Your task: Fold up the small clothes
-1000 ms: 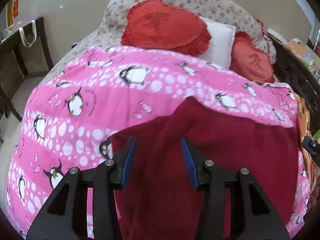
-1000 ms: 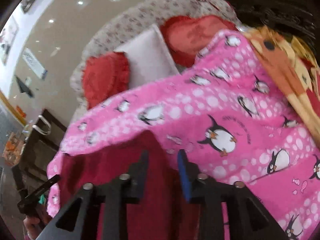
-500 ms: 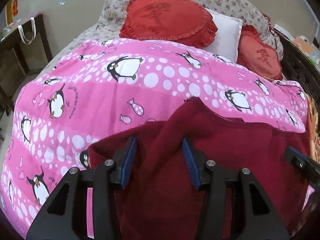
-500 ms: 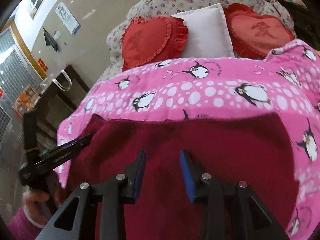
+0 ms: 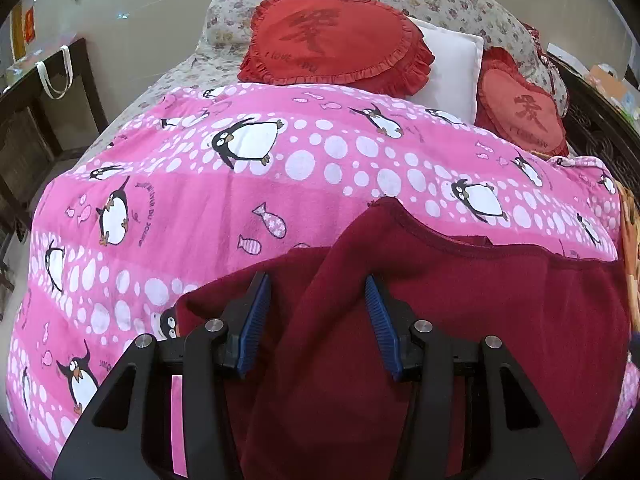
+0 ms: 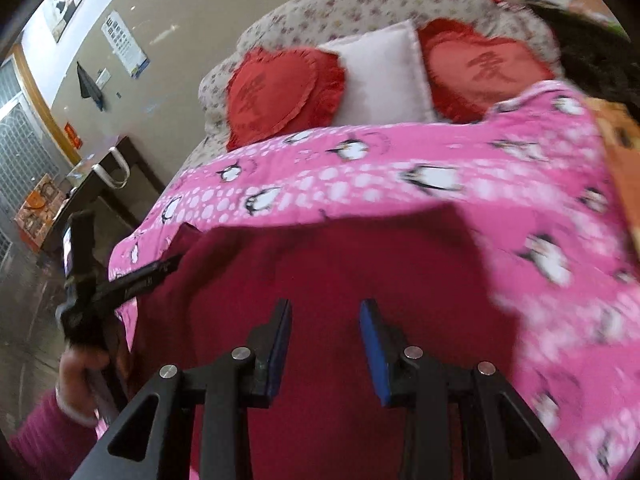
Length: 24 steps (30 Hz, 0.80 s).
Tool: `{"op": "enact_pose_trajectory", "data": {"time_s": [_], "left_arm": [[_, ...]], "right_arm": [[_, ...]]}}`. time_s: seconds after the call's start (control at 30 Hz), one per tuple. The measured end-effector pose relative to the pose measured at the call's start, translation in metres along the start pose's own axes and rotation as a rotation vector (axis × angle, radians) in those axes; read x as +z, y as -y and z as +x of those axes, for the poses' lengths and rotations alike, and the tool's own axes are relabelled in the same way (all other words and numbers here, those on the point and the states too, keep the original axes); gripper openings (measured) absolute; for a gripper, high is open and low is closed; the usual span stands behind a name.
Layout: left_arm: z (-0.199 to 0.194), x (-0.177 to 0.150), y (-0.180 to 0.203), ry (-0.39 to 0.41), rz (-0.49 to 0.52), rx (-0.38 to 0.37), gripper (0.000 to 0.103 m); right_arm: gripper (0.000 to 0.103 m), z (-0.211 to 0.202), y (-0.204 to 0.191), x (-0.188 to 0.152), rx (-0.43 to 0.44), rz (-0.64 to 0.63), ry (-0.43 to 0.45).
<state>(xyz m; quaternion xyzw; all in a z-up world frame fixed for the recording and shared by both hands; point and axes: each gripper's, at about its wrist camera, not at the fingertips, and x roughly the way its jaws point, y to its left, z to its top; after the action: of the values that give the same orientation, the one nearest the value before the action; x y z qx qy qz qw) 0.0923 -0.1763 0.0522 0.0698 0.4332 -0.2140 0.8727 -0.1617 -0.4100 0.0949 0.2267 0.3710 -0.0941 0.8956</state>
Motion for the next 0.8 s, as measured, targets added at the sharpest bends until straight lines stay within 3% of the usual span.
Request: {"op": "enact_pose_trajectory", "data": {"time_s": [0.1,0.23,0.43,0.53,0.6,0.73,0.8], "left_arm": [[-0.001,-0.001,0.002,0.006,-0.001,0.008,0.049],[-0.004,-0.003,0.003,0.002,-0.002,0.023,0.049],[-0.021,-0.009,-0.004,-0.038,-0.009,0.04,0.049],[-0.035,-0.019,-0.01,-0.03,-0.002,0.05,0.049],[-0.043,-0.026,-0.015,-0.03,-0.007,0.052,0.049],[-0.054,-0.038,-0.025,-0.038,-0.019,0.052,0.049],[-0.058,-0.045,-0.029,-0.042,-0.017,0.058,0.049]], "right_arm": [[0.034,-0.024,0.022,-0.027,-0.047,0.057,0.009],[0.034,-0.004,0.051,-0.061,-0.14,0.091,-0.134],[0.034,-0.031,0.035,-0.049,-0.153,0.062,-0.061],[0.036,-0.048,0.017,-0.037,-0.094,0.049,0.0],[0.047,-0.049,0.003,-0.028,-0.04,0.041,0.018],[0.048,-0.02,-0.037,-0.016,0.096,0.001,-0.044],[0.048,-0.003,-0.057,-0.013,0.09,-0.051,-0.059]]}}
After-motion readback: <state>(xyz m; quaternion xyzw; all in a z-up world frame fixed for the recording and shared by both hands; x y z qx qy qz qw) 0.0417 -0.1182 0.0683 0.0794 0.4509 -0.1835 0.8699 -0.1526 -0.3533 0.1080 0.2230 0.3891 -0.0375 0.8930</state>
